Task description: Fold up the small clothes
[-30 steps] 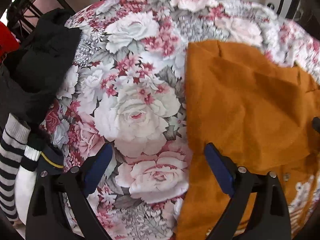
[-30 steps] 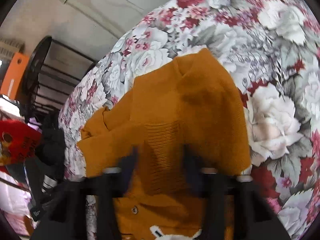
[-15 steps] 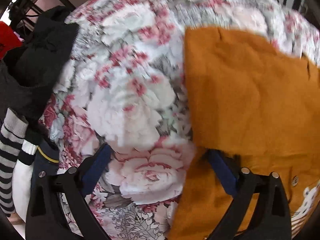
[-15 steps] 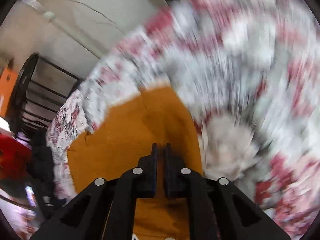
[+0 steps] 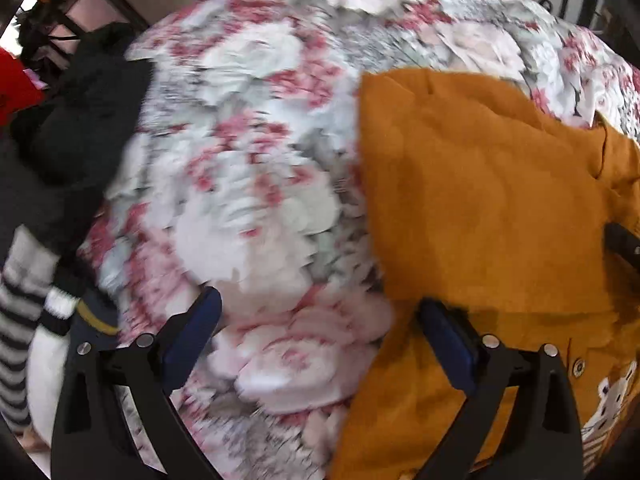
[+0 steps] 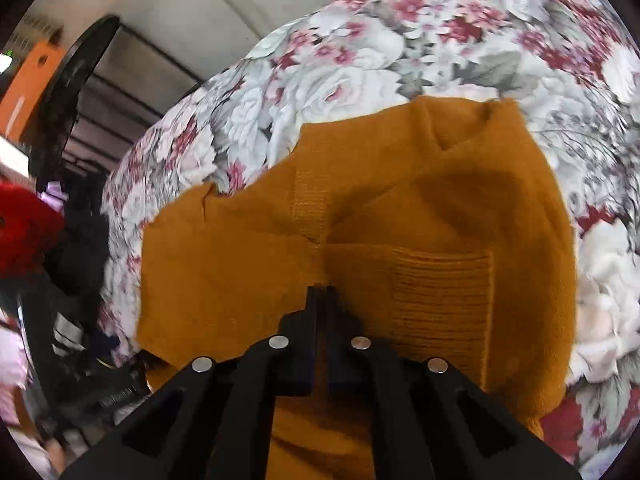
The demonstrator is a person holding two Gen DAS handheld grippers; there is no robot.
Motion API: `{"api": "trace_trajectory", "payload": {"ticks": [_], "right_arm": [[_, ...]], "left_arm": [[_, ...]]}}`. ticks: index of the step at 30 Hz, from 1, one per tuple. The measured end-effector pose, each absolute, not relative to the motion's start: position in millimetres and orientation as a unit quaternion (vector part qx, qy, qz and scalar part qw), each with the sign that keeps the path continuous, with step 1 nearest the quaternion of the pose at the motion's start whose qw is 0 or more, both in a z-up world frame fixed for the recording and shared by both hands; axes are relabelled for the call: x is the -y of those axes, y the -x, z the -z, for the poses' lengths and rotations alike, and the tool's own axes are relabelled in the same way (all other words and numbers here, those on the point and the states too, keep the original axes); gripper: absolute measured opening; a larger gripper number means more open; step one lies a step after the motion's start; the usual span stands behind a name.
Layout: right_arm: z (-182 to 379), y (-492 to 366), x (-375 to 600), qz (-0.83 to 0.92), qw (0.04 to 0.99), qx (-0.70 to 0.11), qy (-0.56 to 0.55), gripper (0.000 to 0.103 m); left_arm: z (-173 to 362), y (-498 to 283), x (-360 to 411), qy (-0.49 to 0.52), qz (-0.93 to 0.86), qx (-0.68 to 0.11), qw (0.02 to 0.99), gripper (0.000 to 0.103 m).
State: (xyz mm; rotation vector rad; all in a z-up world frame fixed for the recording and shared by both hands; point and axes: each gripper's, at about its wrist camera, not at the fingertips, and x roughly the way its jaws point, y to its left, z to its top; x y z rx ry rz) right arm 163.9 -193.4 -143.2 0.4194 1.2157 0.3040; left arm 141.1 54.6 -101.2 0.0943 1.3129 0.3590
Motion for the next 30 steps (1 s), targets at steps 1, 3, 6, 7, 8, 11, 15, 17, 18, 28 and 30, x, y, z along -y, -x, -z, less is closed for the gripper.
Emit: {"api": "trace_trajectory", "payload": {"ticks": [1,3,6,7,8,11,15,17,18,28,30], "right_arm": [[138.3,-163.6,191.6,-0.137,0.793,-0.562,-0.191,0.007],[122.9,-160.5,193.1,-0.13,0.807,-0.546,-0.184,0.009],[111.3,-154.3,190.0,-0.15,0.807,-0.535,-0.198,0.009],[110.0,-152.1,190.6,-0.155,0.807,-0.534,-0.198,0.009],[109.7,-151.9,189.4,-0.158,0.807,-0.535,-0.194,0.01],[130.5,-154.0,179.9,-0.143,0.8,-0.56,-0.165,0.03],[138.9,-157.3,194.8,-0.13,0.79,-0.564,-0.203,0.013],[122.6,-161.1,193.1,-0.14,0.807,-0.536,-0.204,0.016],[116.4,-163.0,190.8,-0.143,0.816,-0.526,-0.194,0.017],[115.1,-168.3,187.2,-0.133,0.814,-0.535,-0.181,0.022],[92.7,-155.2,188.1,-0.148,0.825,-0.514,-0.181,0.025]], "left_arm": [[84.0,-135.8,-58.8,-0.027,-0.171,-0.589,0.789,0.095],[59.5,-130.5,-65.3,-0.001,-0.177,-0.559,0.81,0.095],[39.4,-139.5,-66.5,0.021,-0.169,-0.526,0.833,0.096],[48.2,-151.0,-64.7,0.016,-0.164,-0.533,0.83,0.096],[56.6,-160.2,-63.1,0.008,-0.161,-0.541,0.825,0.096],[123.1,-165.1,-50.7,-0.057,-0.141,-0.625,0.766,0.098],[124.8,-164.1,-48.2,-0.065,-0.147,-0.615,0.772,0.099],[93.0,-170.7,-50.5,-0.044,-0.152,-0.566,0.809,0.099],[81.6,-174.2,-51.0,-0.034,-0.146,-0.548,0.823,0.099],[113.8,-197.2,-58.0,-0.014,-0.124,-0.607,0.785,0.098],[88.3,-186.3,-57.6,-0.012,-0.121,-0.576,0.809,0.098]]}}
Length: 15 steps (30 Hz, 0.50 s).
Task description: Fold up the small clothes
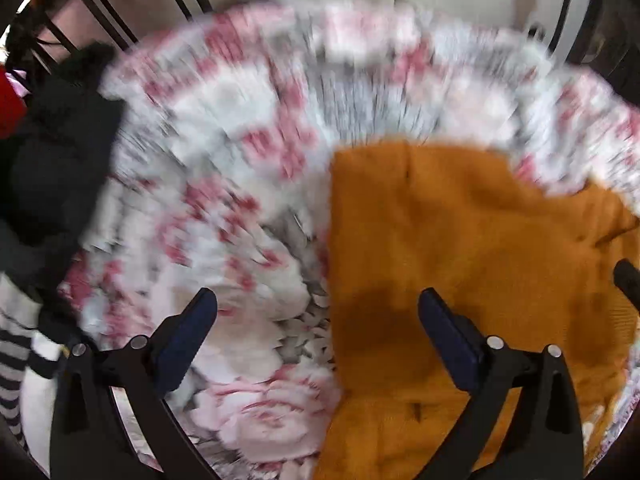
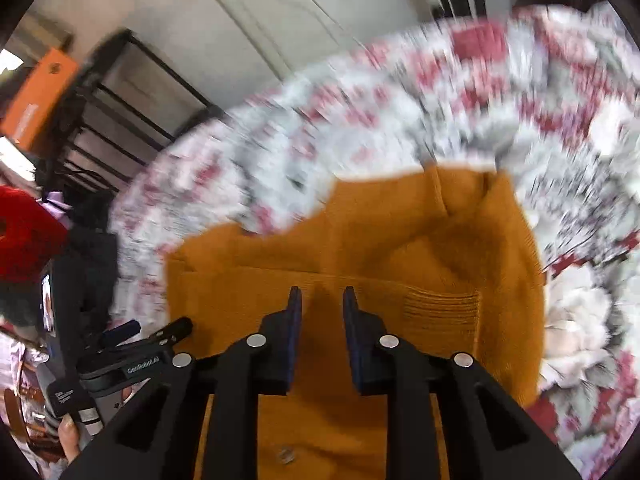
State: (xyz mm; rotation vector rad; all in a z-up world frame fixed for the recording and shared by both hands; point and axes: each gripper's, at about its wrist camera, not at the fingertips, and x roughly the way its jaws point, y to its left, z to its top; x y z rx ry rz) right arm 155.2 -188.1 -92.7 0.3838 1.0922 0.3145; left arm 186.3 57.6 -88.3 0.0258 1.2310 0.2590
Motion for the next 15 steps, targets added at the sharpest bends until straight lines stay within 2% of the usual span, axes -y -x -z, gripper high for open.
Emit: {"api": "trace_trajectory", "payload": {"ticks": [2,4,6,8,15], "right_arm": [[83.4,-147.2,183.8,-0.158,0.827,-0.511,-0.175,0.033],[89.1,-134.6,181.7,-0.159,0.818,-0.529,-0.161,0.042],[123.3,-125.8,179.3,-0.132,0.791,-0.583,-0.13,0.041],[141.3,-113.3,189.8,-0.134,0.783,-0.588,-0.149,0.036],[82.7,-74.7,208.4,-0.136,0.789,-0.569,-0.19,0.042]], "left_arm": [[77.3,-173.3,-50.5,-0.009,-0.088,-0.569,0.817,0.098],[98.3,-165.7,-40.4,-0.062,-0.089,-0.596,0.796,0.098],[141.7,-153.9,-33.8,-0.113,-0.104,-0.646,0.748,0.099],[147.8,-141.0,-37.9,-0.086,-0.113,-0.656,0.742,0.099],[94.9,-94.4,-28.0,-0.073,-0.074,-0.646,0.756,0.098]]}}
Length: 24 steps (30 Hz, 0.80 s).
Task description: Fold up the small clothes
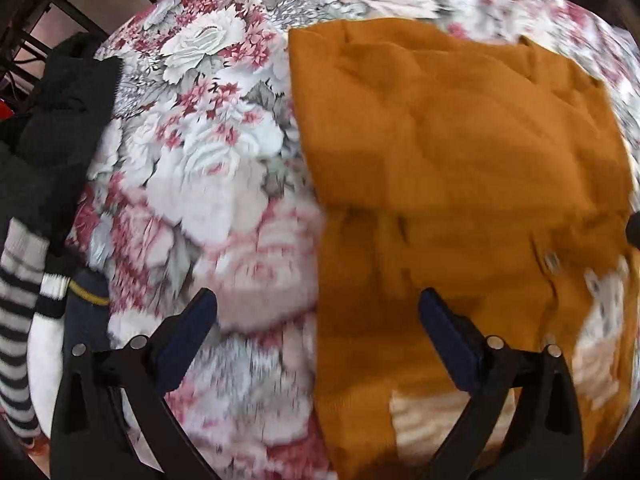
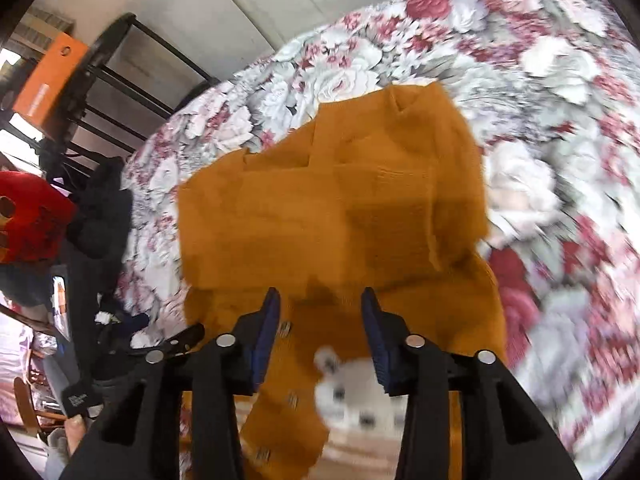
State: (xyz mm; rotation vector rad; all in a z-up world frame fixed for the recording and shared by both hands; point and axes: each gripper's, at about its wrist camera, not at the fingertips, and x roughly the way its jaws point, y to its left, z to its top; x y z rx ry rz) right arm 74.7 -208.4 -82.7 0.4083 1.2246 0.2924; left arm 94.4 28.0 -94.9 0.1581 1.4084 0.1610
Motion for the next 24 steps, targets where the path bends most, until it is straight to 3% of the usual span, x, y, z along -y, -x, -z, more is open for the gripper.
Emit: {"api": "trace_trajectory", "payload": {"ticks": [6,10,16,19,24], "right_arm": [[68.0,-29.7,221.3,-0.136,0.791,-0.578,-0.147,0.045],[55.7,0.4,244.2,-0.128,0.796,-0.573,-0.146,0.062],[48.5,38.1,289.9,-0.095,0.781,-0.574,-0.226,0.087],[60.5,55.7,300.6,-0.099,0.747,-0.594,-0.281,0.087],[78.1,72.9,297.4,-0.108,0.723,-0.61,-0.306,0.087]], "left_arm": [[88.2,-27.5,-14.9,-0.106,-0.051,-0.652,0.749,0.098],[71.1,9.0,-30.0,-0.09,-0.041,-0.651,0.753,0.098],[60.9,45.4,-57.3,0.049,-0.027,-0.676,0.735,0.098],[60.2,55.0,-66.9,0.138,0.003,-0.682,0.718,0.098],[69.4,50.6,-63.2,0.173,0.029,-0.688,0.705,0.098]]}}
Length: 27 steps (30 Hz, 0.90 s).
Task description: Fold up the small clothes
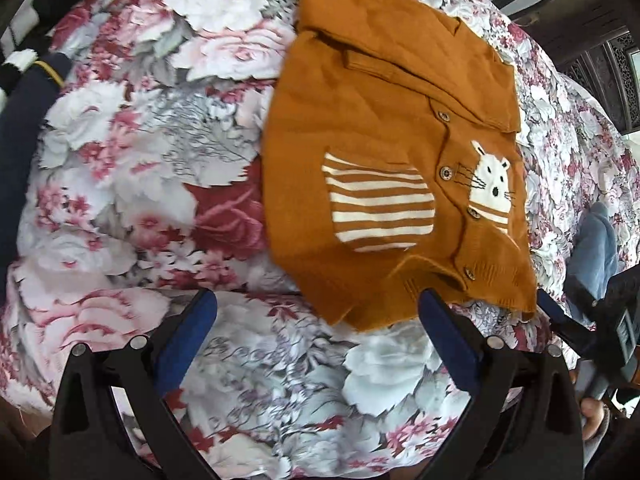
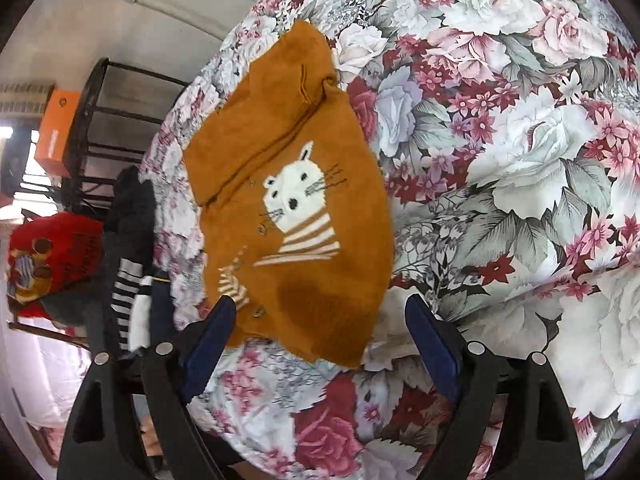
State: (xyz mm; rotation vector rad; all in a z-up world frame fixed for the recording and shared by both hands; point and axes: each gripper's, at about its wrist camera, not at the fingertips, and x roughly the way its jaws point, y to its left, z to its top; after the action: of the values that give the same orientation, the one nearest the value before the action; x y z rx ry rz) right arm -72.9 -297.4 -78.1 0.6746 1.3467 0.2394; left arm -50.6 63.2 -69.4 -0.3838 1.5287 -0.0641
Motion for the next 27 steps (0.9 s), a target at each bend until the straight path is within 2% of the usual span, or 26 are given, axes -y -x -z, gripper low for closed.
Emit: {"api": "trace_trajectory", "payload": {"ticks": [11,17,21,27], "right_arm": [[98.5,56.6,265.3,-0.11,0.727,-0.632,-0.246,0.088],[90.6,56.7,271.4,-0.134,0.723,-0.609,-0.297,0.088],[93.6,56.3,274.8,-0.134,0.71,-0.613,-0.319,0.088],[98.2,54.7,279.3,-0.128,0.7,-0.61,-0.348,0.088]], "left_arm": [[117.4,22.5,-66.1,0.262,0.039,-0.714,0.648,0.098],[107.9,24.8,-45.2,0.271,0.089,-0.708,0.646,0.098],[103.4,24.7,-54.8,0.313,0.083,-0.693,0.645,0.098],[122.2,21.8,-58.8,0.356,0.078,-0.702,0.612,0.098]]}}
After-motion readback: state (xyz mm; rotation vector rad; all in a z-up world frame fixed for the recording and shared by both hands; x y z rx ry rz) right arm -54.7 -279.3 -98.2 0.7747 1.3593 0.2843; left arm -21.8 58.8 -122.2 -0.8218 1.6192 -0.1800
